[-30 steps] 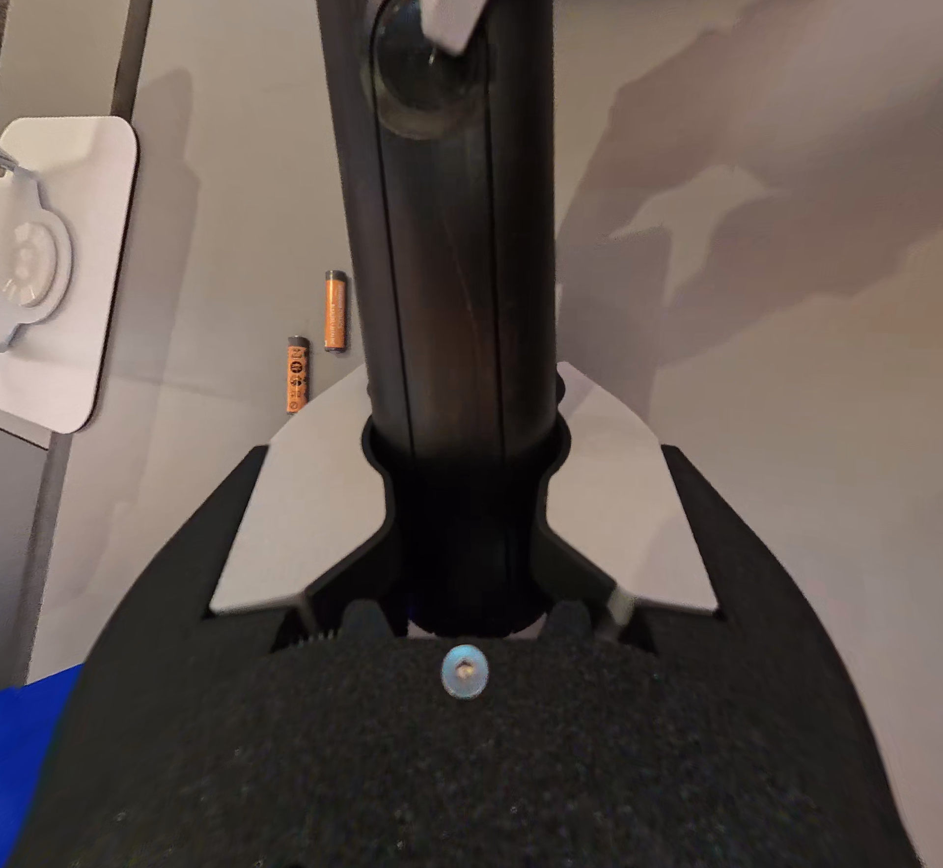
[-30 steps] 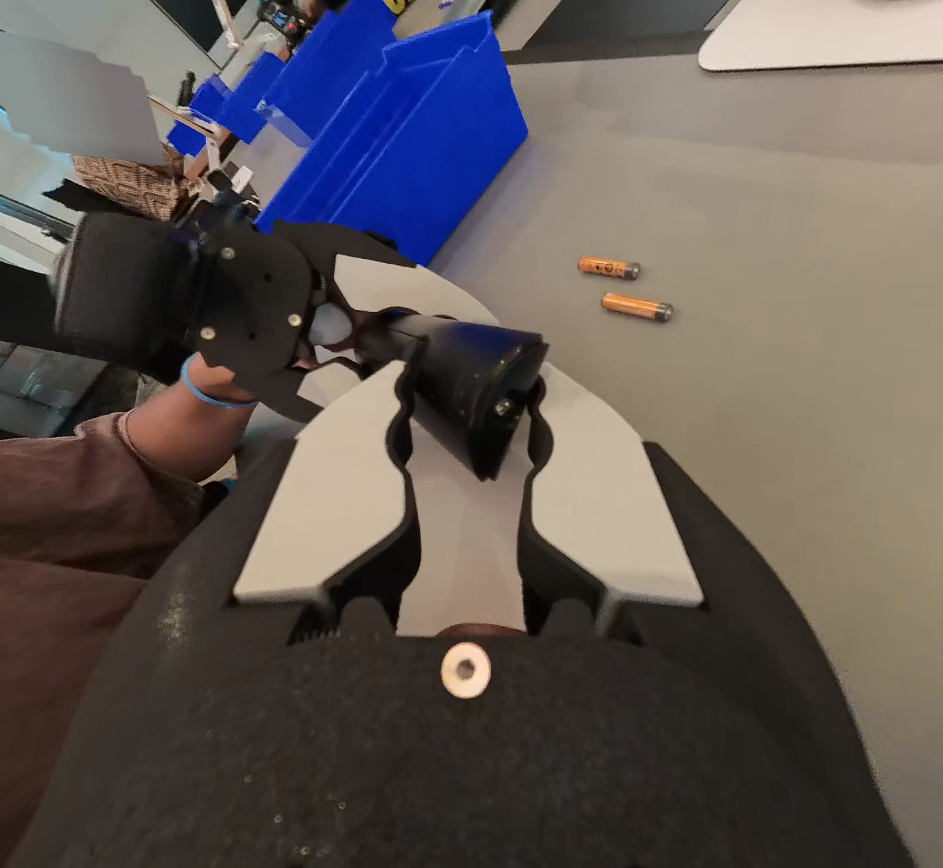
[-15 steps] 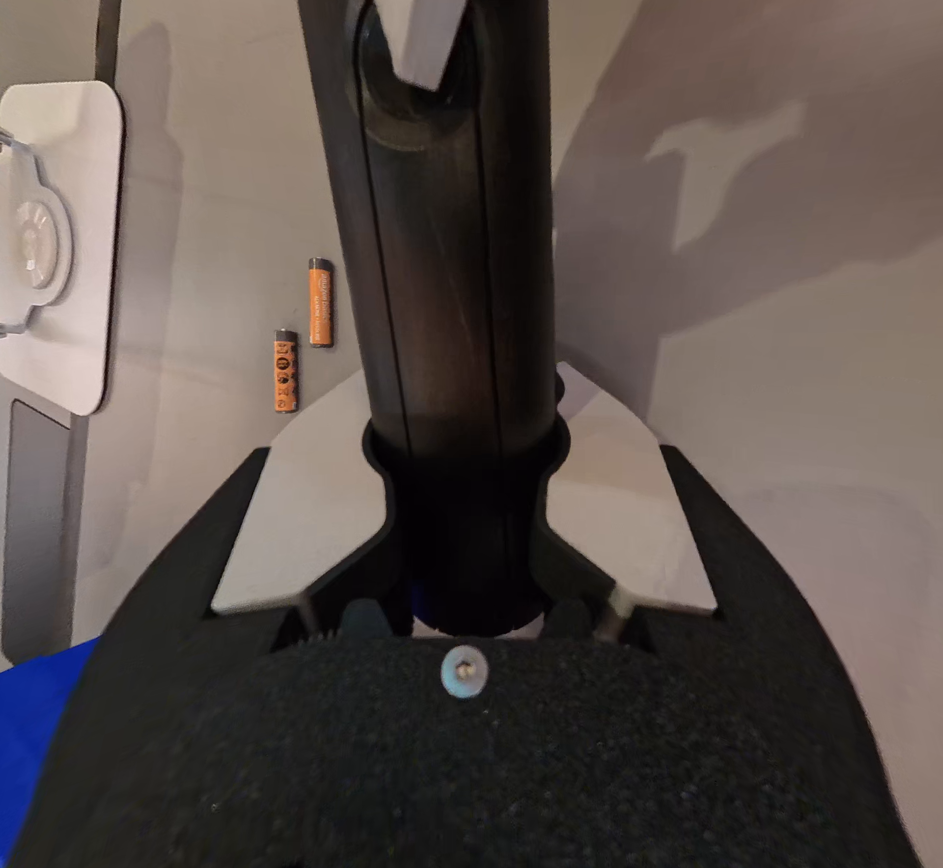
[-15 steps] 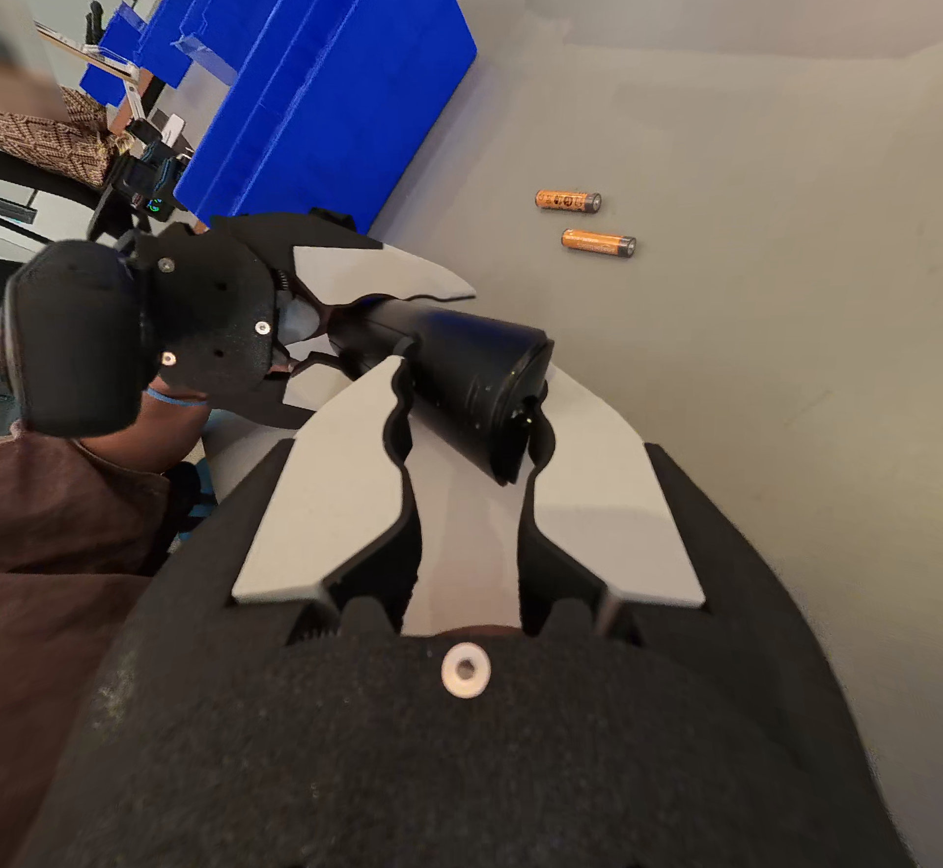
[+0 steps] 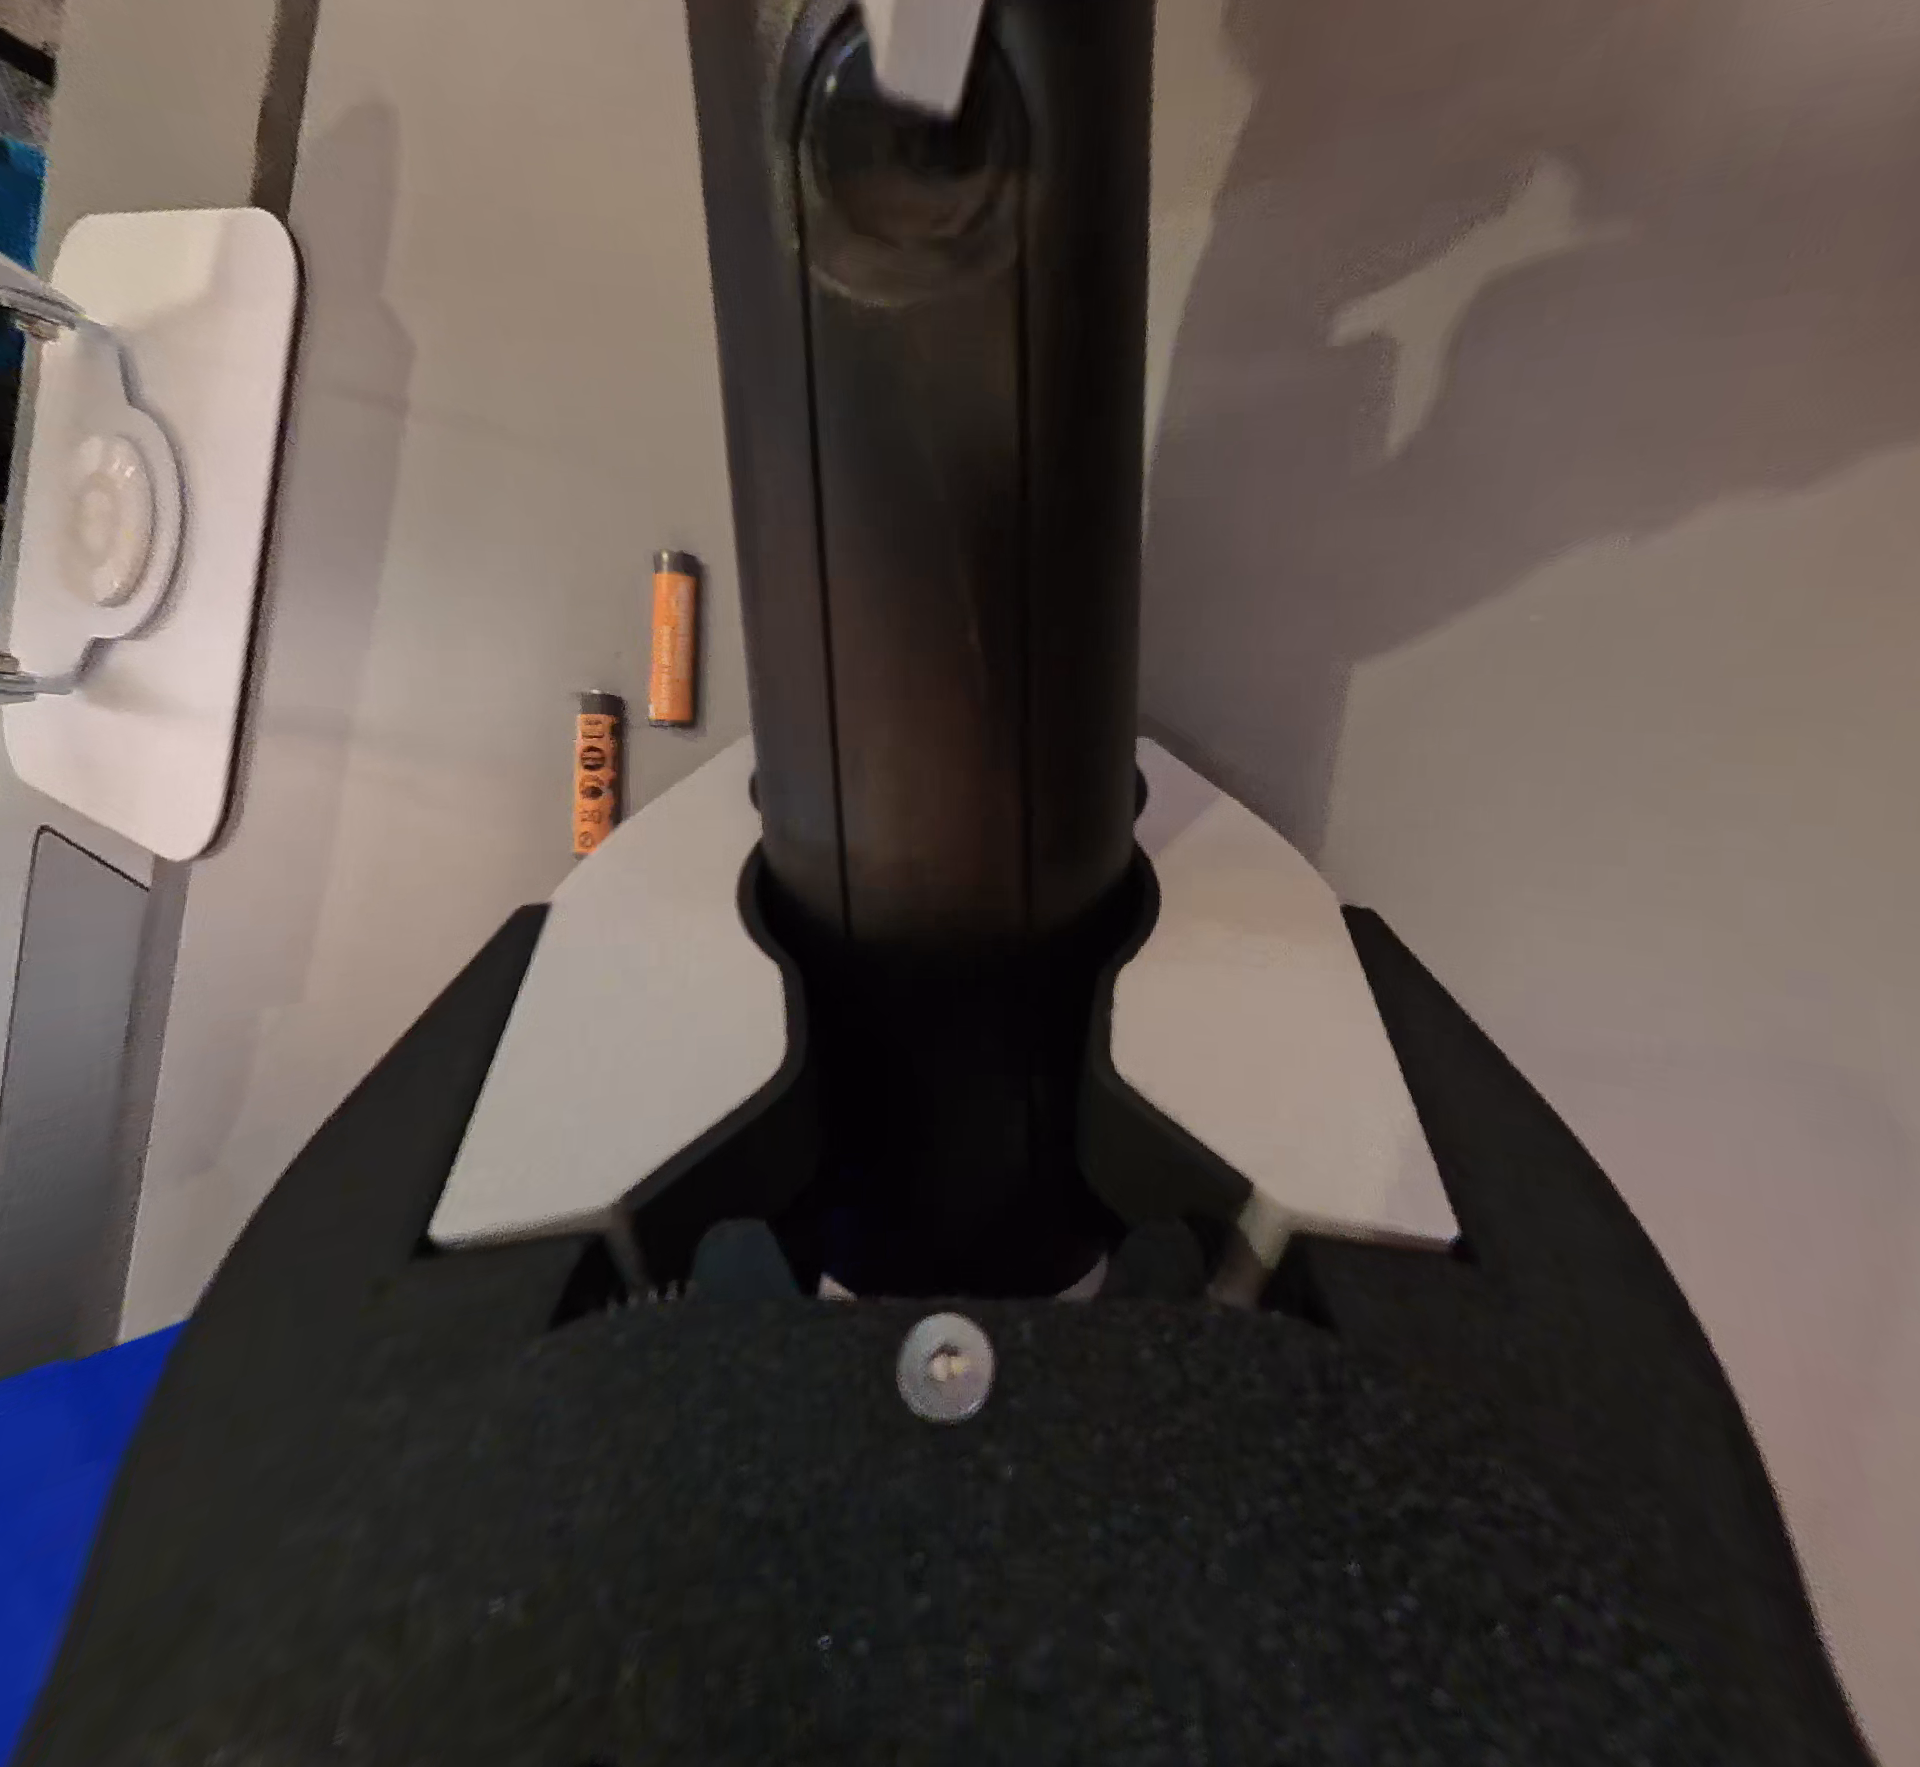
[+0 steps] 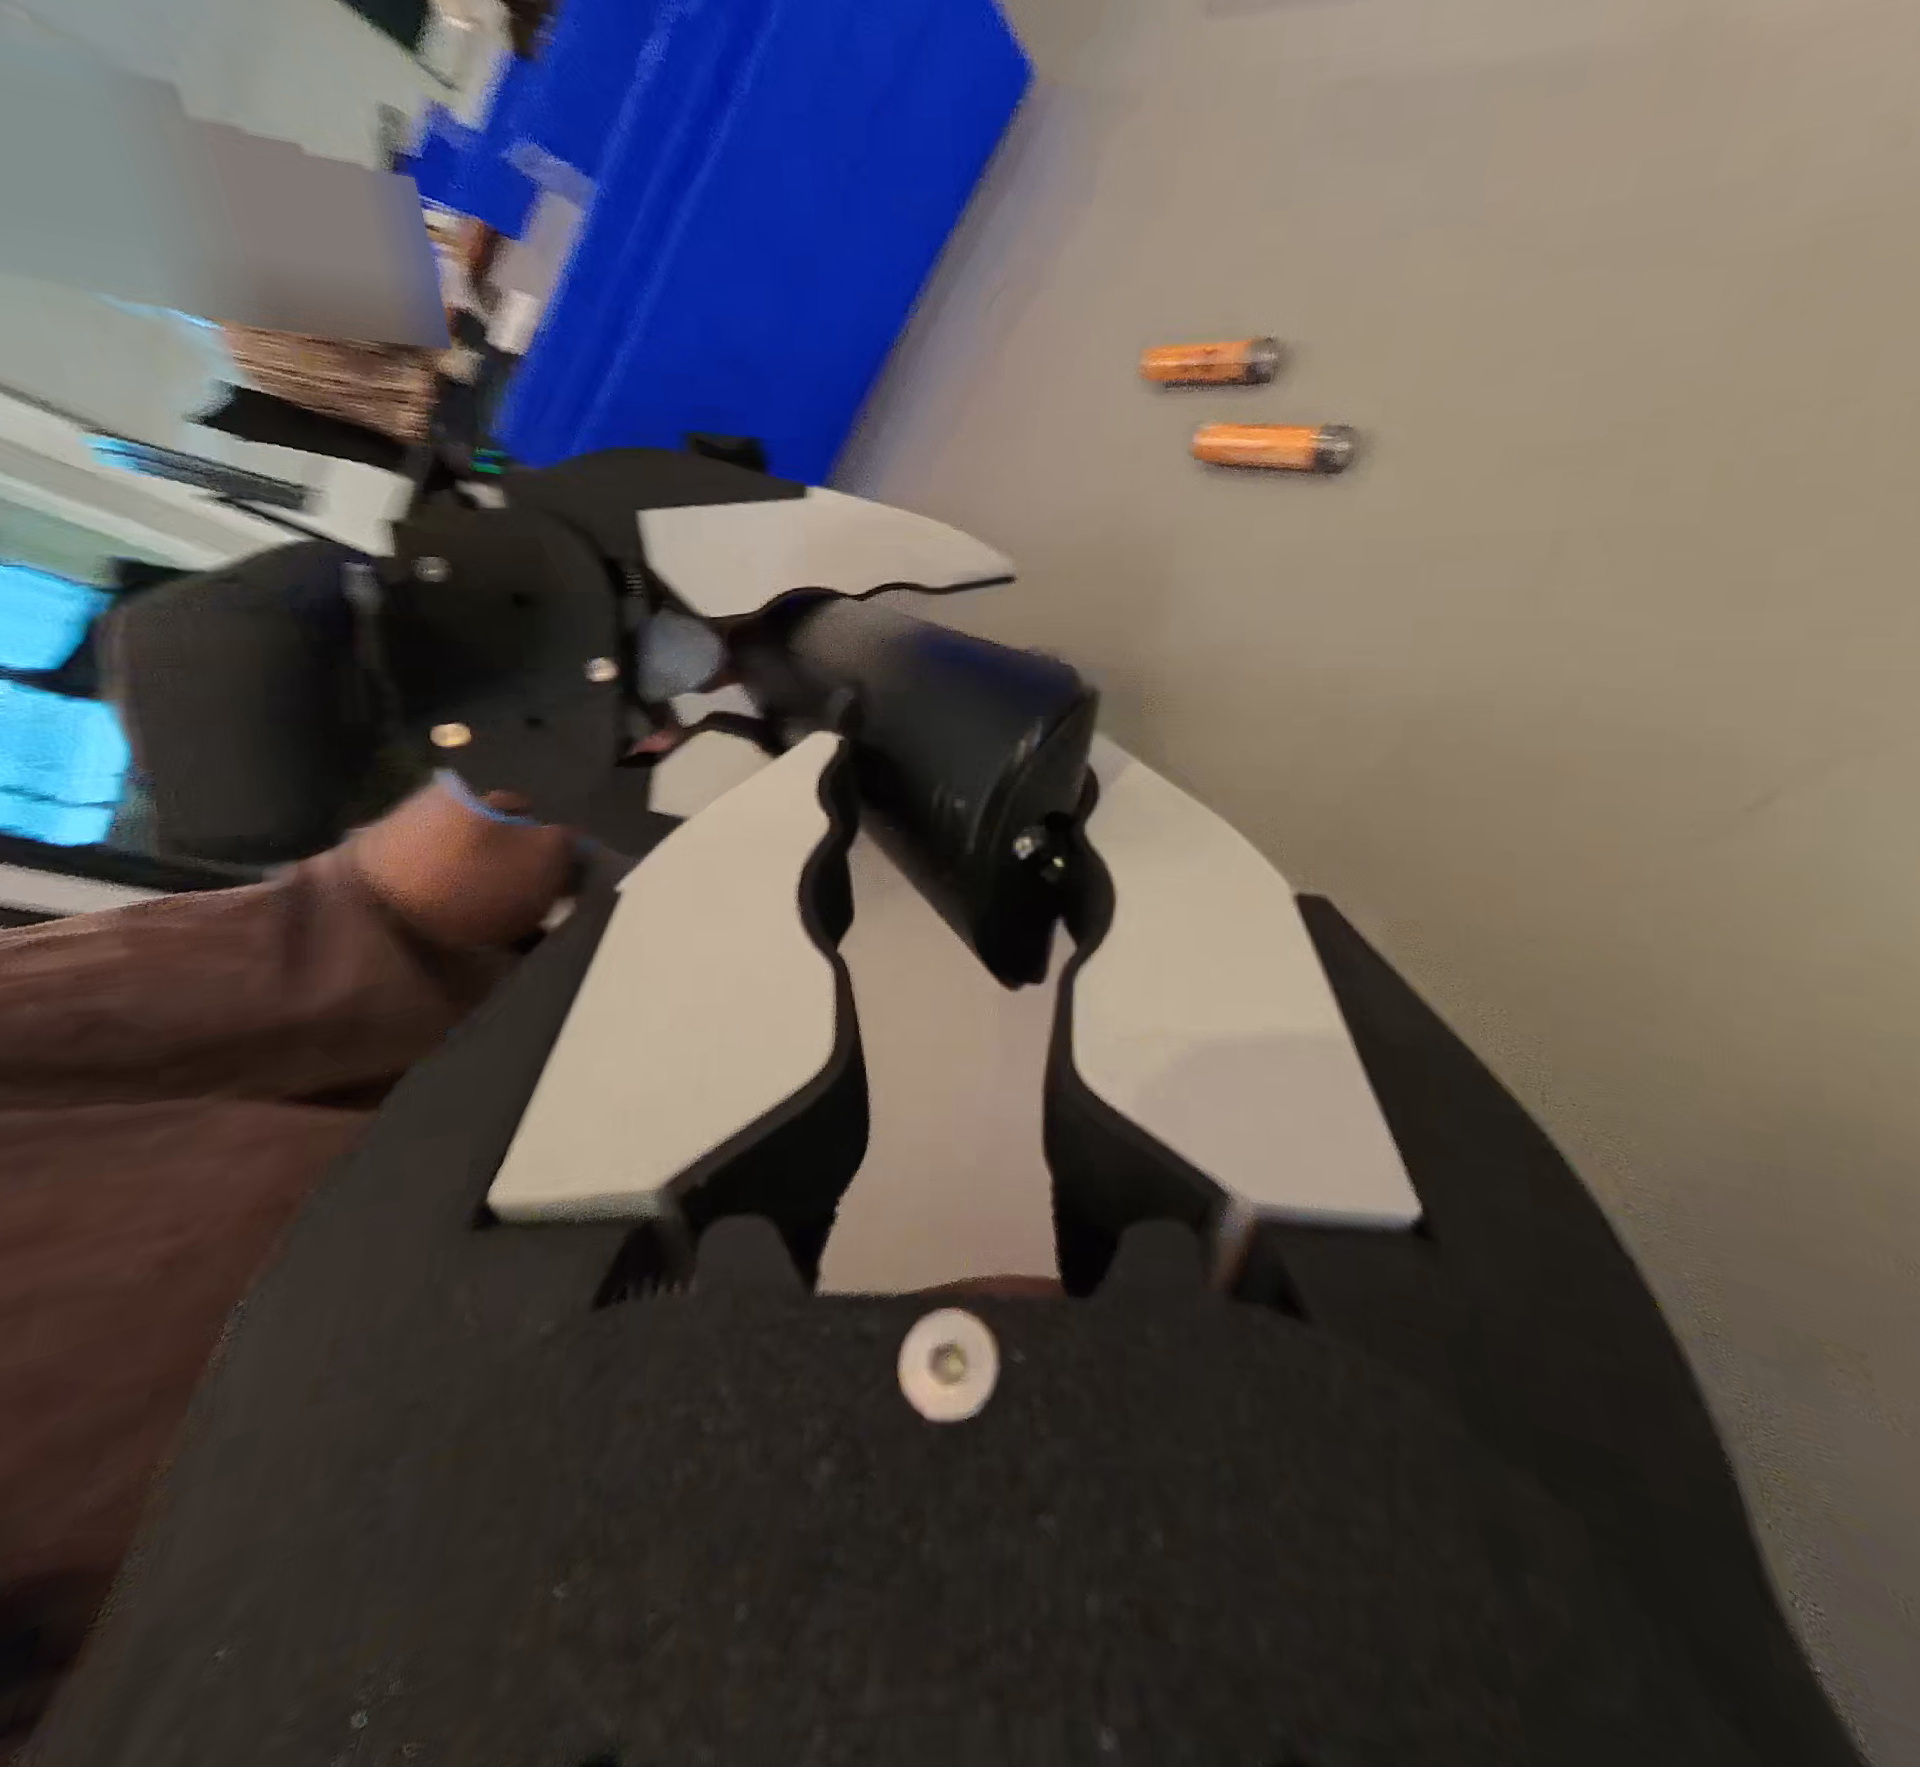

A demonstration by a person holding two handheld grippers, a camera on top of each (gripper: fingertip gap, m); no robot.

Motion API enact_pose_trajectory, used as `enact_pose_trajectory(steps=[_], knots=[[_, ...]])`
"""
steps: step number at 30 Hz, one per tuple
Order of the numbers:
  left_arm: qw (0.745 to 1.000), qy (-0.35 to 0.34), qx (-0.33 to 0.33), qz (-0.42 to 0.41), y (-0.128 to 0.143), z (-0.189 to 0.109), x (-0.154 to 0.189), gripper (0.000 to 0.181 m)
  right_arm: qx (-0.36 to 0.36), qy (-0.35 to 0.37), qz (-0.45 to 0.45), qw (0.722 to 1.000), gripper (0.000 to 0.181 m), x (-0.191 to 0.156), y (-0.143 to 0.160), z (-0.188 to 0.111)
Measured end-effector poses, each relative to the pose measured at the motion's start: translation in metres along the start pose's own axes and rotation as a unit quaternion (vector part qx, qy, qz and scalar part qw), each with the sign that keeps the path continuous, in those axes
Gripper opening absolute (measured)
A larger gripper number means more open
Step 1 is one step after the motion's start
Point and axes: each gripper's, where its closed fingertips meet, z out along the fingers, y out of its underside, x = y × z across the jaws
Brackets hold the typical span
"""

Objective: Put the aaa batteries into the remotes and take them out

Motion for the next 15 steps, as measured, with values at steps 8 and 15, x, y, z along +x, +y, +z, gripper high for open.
enact_pose_trajectory(steps=[8,15], knots=[[0.996,-0.061,0.02,-0.06,-0.009,-0.007,-0.019,0.06,0.172,-0.088,0.109,0.975,0.033,-0.011,-0.03,-0.017],[0.993,-0.058,0.038,-0.097,-0.016,-0.01,-0.018,0.06,0.302,-0.08,0.118,0.943,0.024,-0.025,-0.034,-0.008]])
